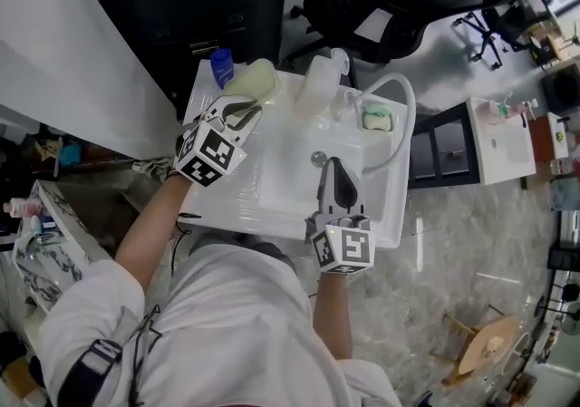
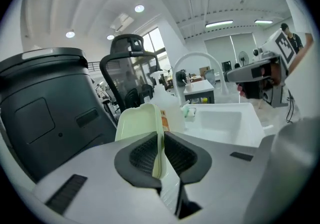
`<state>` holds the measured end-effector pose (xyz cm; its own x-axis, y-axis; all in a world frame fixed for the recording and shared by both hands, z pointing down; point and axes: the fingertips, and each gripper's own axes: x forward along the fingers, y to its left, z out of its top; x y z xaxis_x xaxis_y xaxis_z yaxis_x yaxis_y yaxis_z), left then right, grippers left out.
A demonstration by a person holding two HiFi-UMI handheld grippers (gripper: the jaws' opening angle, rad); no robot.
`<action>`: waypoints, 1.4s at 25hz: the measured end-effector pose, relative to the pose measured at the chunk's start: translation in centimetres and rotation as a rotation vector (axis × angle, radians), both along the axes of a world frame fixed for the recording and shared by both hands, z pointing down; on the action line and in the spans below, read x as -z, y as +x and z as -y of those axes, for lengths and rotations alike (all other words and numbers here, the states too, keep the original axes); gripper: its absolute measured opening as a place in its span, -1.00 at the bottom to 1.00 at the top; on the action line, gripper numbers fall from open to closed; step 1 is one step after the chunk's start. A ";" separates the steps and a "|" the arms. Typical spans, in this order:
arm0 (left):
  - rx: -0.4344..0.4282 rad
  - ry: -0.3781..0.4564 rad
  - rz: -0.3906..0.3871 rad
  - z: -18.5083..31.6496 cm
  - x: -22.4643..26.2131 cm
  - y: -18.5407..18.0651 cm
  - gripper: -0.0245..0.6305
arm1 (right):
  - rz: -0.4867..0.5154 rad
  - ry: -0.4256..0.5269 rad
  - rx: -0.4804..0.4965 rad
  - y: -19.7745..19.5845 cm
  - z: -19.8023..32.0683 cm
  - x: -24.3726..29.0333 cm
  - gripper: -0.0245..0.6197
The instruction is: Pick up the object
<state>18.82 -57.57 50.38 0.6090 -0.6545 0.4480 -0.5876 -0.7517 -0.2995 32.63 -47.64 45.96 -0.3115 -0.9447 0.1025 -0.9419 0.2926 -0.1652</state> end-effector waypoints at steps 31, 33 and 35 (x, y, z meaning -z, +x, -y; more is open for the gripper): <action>0.232 0.202 -0.379 -8.9 13.6 -12.2 -0.76 | -0.075 0.074 -0.081 -0.9 -3.8 6.5 -0.91; 0.236 0.212 -0.383 -8.9 14.0 -12.7 -0.76 | -0.079 0.080 -0.084 -0.9 -3.8 6.8 -0.91; 0.241 0.222 -0.383 -8.9 14.3 -13.1 -0.76 | -0.080 0.085 -0.084 -1.1 -3.8 7.0 -0.91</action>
